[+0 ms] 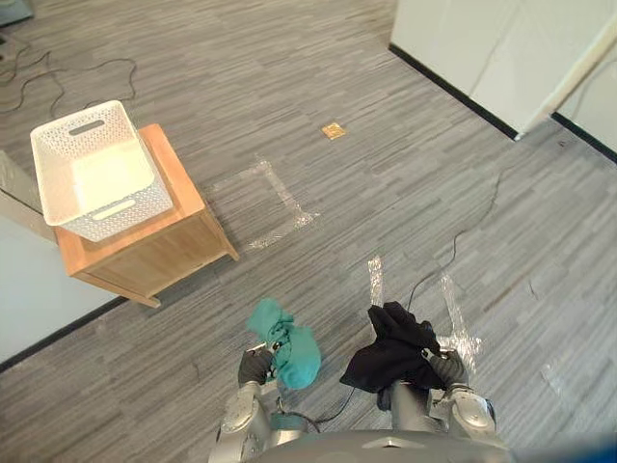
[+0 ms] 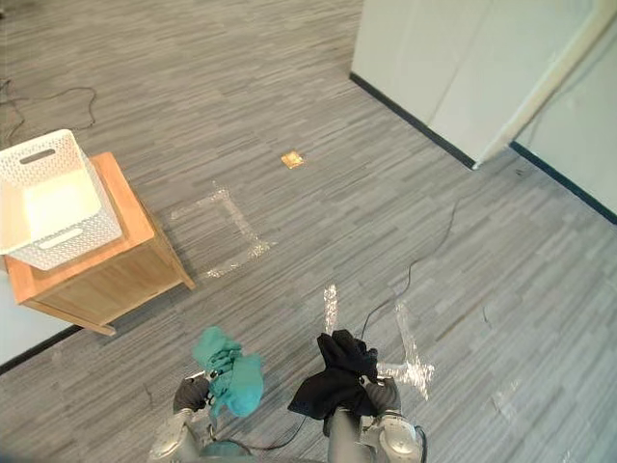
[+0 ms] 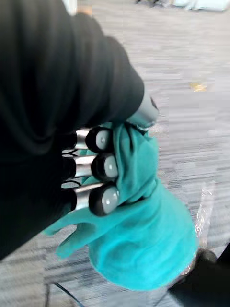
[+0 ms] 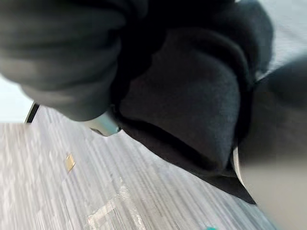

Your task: Tidy the bed and pick cloth on bed and put in laundry

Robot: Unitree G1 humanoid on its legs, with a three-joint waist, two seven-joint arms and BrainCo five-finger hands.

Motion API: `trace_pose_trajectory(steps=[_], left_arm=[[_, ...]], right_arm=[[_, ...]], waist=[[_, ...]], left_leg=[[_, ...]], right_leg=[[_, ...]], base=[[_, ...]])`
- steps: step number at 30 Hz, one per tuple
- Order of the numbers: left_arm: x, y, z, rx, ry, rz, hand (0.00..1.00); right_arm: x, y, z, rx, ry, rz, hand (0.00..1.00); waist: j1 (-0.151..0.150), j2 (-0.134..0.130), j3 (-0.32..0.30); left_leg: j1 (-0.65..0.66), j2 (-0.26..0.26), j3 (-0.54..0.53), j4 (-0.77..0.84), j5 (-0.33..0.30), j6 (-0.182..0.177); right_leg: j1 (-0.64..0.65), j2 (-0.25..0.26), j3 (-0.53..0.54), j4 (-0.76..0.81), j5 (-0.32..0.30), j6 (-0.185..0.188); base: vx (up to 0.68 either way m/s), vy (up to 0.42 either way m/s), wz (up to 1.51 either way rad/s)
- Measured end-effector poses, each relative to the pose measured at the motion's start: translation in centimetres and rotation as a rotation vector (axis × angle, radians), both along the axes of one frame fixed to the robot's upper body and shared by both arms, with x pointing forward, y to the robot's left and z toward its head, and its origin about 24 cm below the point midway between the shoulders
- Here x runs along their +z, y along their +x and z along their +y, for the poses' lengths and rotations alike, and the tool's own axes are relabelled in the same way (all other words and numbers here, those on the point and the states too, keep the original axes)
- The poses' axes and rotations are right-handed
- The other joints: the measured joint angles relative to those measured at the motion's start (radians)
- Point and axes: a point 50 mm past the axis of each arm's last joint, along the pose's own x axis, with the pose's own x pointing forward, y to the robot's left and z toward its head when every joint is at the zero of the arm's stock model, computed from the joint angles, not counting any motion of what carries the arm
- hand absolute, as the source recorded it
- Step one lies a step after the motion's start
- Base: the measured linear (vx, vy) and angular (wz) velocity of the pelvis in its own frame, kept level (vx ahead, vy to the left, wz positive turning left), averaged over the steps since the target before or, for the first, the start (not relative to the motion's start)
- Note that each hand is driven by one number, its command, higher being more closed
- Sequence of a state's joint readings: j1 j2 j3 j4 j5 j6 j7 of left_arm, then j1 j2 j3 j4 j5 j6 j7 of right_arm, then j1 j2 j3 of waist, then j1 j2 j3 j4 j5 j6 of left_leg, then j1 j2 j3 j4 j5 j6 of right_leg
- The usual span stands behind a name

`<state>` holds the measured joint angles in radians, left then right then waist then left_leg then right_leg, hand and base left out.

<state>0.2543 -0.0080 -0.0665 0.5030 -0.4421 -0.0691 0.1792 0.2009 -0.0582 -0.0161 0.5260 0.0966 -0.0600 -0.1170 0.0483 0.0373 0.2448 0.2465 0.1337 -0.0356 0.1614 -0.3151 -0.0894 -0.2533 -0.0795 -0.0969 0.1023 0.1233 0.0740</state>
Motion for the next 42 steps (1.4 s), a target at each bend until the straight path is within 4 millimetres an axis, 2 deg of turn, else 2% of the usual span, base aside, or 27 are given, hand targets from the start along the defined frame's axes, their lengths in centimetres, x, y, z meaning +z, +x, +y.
trace_pose_trajectory(steps=[2,3,5,6,8,9,10,11,13,15,17,19,20,21,22,24,25,27,29,30,32,34,35,37,39,41,42], left_arm=[[-0.1,0.0,-0.9,-0.003,-0.029,0.0,1.0],[-0.2,-0.2,-0.8,-0.002,-0.029,0.006,1.0],[-0.4,-0.8,-0.7,0.016,-0.031,0.02,1.0],[-0.6,-1.1,-0.4,0.044,-0.033,0.033,1.0],[-0.6,-1.2,-0.5,0.059,-0.051,0.033,1.0],[-0.5,-0.9,-0.5,0.063,-0.057,0.023,1.0],[-0.6,-1.3,-0.4,0.074,-0.064,0.032,1.0],[-0.6,-1.5,-0.2,0.073,-0.06,0.035,1.0],[-0.4,-1.4,-0.1,0.058,-0.062,0.015,1.0],[-0.2,-1.6,0.0,0.059,-0.062,0.008,1.0],[-0.1,-1.6,0.3,0.067,-0.066,0.0,1.0],[0.0,-1.5,0.3,0.078,-0.079,-0.007,1.0],[0.0,-1.4,0.2,0.077,-0.086,-0.011,1.0],[0.1,-1.2,-0.1,0.061,-0.104,-0.023,1.0],[0.2,-1.2,-0.1,0.061,-0.108,-0.028,1.0],[0.5,-0.8,0.5,0.05,-0.091,-0.052,1.0],[0.7,-0.4,0.6,0.04,-0.086,-0.063,1.0],[0.8,0.0,0.7,0.034,-0.082,-0.07,1.0],[0.6,-0.3,0.4,0.027,-0.085,-0.053,1.0],[0.3,-0.7,0.1,0.009,-0.079,-0.03,1.0],[0.3,-0.7,0.9,-0.03,-0.03,-0.021,1.0],[0.1,-1.0,1.3,-0.043,-0.004,0.005,1.0],[0.1,-1.0,1.0,-0.048,-0.005,0.007,1.0],[0.2,-0.7,0.5,-0.044,-0.018,-0.001,1.0],[0.2,-0.7,0.3,-0.028,-0.019,0.003,1.0],[0.2,-0.6,0.1,-0.023,-0.024,-0.001,1.0],[0.2,-0.6,0.1,-0.021,-0.024,-0.002,1.0]], right_arm=[[0.5,0.3,-0.3,-0.012,-0.003,-0.028,1.0],[0.6,0.1,-0.3,-0.006,-0.004,-0.029,1.0],[0.6,-0.4,0.4,0.018,0.014,-0.03,1.0],[0.7,0.1,1.3,0.048,0.034,-0.043,1.0],[0.8,-0.1,1.6,0.063,0.041,-0.047,1.0],[0.6,-0.6,1.8,0.076,0.042,-0.03,1.0],[0.4,-0.9,2.1,0.086,0.046,-0.022,1.0],[0.4,-1.1,2.0,0.085,0.043,-0.016,1.0],[0.5,-0.8,1.7,0.076,0.031,-0.023,1.0],[0.6,-0.6,1.2,0.069,0.02,-0.027,1.0],[0.6,-0.5,1.4,0.071,0.023,-0.029,1.0],[0.6,-0.4,1.2,0.064,0.02,-0.025,1.0],[0.4,-0.5,1.0,0.055,0.018,-0.016,1.0],[0.3,-0.7,0.7,0.038,0.015,-0.008,1.0],[0.2,-0.9,0.7,0.034,0.016,0.003,1.0],[-0.1,-1.2,0.9,0.028,0.021,0.021,1.0],[-0.2,-1.2,0.9,0.025,0.019,0.024,1.0],[-0.3,-0.9,1.1,0.029,0.02,0.036,1.0],[-0.4,-1.1,1.2,0.046,0.005,0.043,1.0],[-0.5,-1.4,1.2,0.046,-0.002,0.055,1.0],[-0.8,-2.0,1.5,0.049,0.008,0.073,1.0],[-0.8,-2.1,1.4,0.052,-0.003,0.072,1.0],[-0.6,-2.0,1.3,0.053,-0.015,0.064,1.0],[-0.4,-1.9,1.3,0.058,-0.026,0.055,1.0],[0.2,-1.1,1.5,0.062,-0.025,0.014,1.0],[0.5,-0.4,1.5,0.068,-0.028,-0.011,1.0],[0.7,0.0,1.6,0.071,-0.028,-0.021,1.0]], waist=[[-0.018,0.01,0.011],[-0.025,0.008,0.007],[-0.028,-0.01,-0.022],[-0.014,-0.01,-0.025],[-0.015,0.014,-0.013],[0.0,0.037,0.0],[0.012,0.04,0.014],[0.017,0.043,0.016],[0.018,0.051,0.018],[0.025,0.05,0.019],[0.026,0.045,0.026],[0.034,0.04,0.028],[0.041,0.04,0.027],[0.054,0.042,0.029],[0.058,0.031,0.032],[0.051,0.007,0.024],[0.053,-0.002,0.025],[0.057,-0.011,0.027],[0.053,-0.019,0.027],[0.048,-0.021,0.015],[0.042,-0.068,-0.008],[0.012,-0.078,-0.014],[-0.006,-0.071,-0.011],[-0.023,-0.057,-0.002],[-0.032,-0.035,0.011],[-0.032,-0.011,0.015],[-0.032,-0.015,0.013]], left_leg=[[0.028,0.017,-0.016,-0.031,0.088,0.01],[0.034,0.027,-0.02,-0.017,0.105,0.003],[0.005,0.041,-0.035,0.057,0.112,-0.002],[-0.074,0.061,-0.046,0.22,0.113,-0.002],[-0.189,0.094,-0.065,0.456,0.168,0.009],[-0.25,0.133,-0.049,0.598,0.279,0.01],[-0.279,0.157,-0.025,0.708,0.375,0.009],[-0.303,0.157,-0.015,0.766,0.338,0.012],[-0.396,0.115,0.045,0.886,0.184,0.017],[-0.453,0.068,0.094,0.859,0.109,0.012],[-0.483,0.016,0.141,0.688,0.045,0.016],[-0.489,-0.027,0.185,0.466,0.048,0.02],[-0.49,-0.043,0.21,0.341,0.087,0.026],[-0.486,-0.058,0.261,0.155,0.235,0.074],[-0.469,-0.069,0.29,0.136,0.255,0.13],[-0.434,-0.13,0.299,0.08,0.254,0.156],[-0.438,-0.143,0.309,0.103,0.239,0.178],[-0.435,-0.149,0.358,0.129,0.236,0.186],[-0.353,-0.168,0.377,0.08,0.2,0.21],[-0.284,-0.177,0.37,0.016,0.149,0.216],[-0.211,-0.229,0.322,-0.028,0.127,0.22],[-0.157,-0.244,0.252,-0.034,0.116,0.225],[-0.126,-0.237,0.191,-0.042,0.116,0.225],[-0.09,-0.21,0.129,-0.042,0.115,0.225],[-0.056,-0.175,0.077,-0.036,0.114,0.222],[-0.034,-0.125,0.048,-0.019,0.081,0.164],[-0.03,-0.114,0.045,-0.019,0.071,0.146]], right_leg=[[-0.026,0.003,-0.002,0.212,-0.105,-0.063],[-0.024,0.005,-0.002,0.254,-0.129,-0.068],[-0.006,0.009,-0.021,0.285,-0.238,-0.045],[0.027,0.025,-0.04,0.251,-0.287,-0.03],[0.083,0.062,-0.07,0.188,-0.283,-0.039],[0.149,0.098,-0.079,0.138,-0.279,-0.056],[0.223,0.122,-0.069,0.083,-0.285,-0.089],[0.246,0.13,-0.065,0.07,-0.289,-0.103],[0.296,0.13,-0.039,0.038,-0.303,-0.138],[0.341,0.127,-0.024,-0.001,-0.306,-0.144],[0.409,0.119,-0.02,-0.029,-0.322,-0.149],[0.434,0.094,-0.033,-0.031,-0.326,-0.136],[0.442,0.08,-0.05,-0.033,-0.327,-0.134],[0.473,0.063,-0.061,-0.043,-0.337,-0.12],[0.49,0.05,-0.057,-0.048,-0.346,-0.108],[0.506,0.011,-0.056,-0.047,-0.333,-0.094],[0.507,-0.005,-0.059,-0.044,-0.316,-0.069],[0.508,-0.024,-0.056,0.003,-0.282,-0.012],[0.49,-0.034,-0.053,0.165,-0.274,0.01],[0.425,-0.042,-0.051,0.374,-0.271,0.026],[0.258,-0.109,-0.021,0.77,-0.179,0.13],[0.164,-0.159,-0.057,0.968,-0.205,0.089],[0.117,-0.174,-0.1,1.011,-0.253,0.041],[0.059,-0.175,-0.138,0.963,-0.314,0.003],[0.011,-0.146,-0.147,0.775,-0.345,-0.006],[0.006,-0.081,-0.098,0.43,-0.321,0.011],[0.002,-0.071,-0.066,0.336,-0.291,0.014]], base=[[0.26,-0.297,0.71],[0.26,-0.282,0.92],[0.27,-0.279,0.55],[0.27,-0.29,0.18],[0.19,-0.224,0.16],[0.22,-0.206,-0.02],[0.24,-0.201,-0.1],[0.25,-0.194,-0.18],[0.24,-0.141,-0.27],[0.27,-0.093,-0.29],[0.39,-0.004,-0.17],[0.37,0.057,-0.19],[0.45,0.124,-0.29],[0.39,0.13,-0.2],[0.5,0.165,0.11],[0.46,0.143,0.4],[0.53,0.171,0.5],[0.37,0.132,0.48],[0.3,0.141,0.45],[0.39,0.172,0.49],[0.49,0.107,0.76],[0.44,-0.008,1.03],[0.35,-0.051,0.92],[0.42,-0.118,1.1],[0.38,-0.185,1.04],[0.39,-0.242,0.83],[0.37,-0.274,0.76]])
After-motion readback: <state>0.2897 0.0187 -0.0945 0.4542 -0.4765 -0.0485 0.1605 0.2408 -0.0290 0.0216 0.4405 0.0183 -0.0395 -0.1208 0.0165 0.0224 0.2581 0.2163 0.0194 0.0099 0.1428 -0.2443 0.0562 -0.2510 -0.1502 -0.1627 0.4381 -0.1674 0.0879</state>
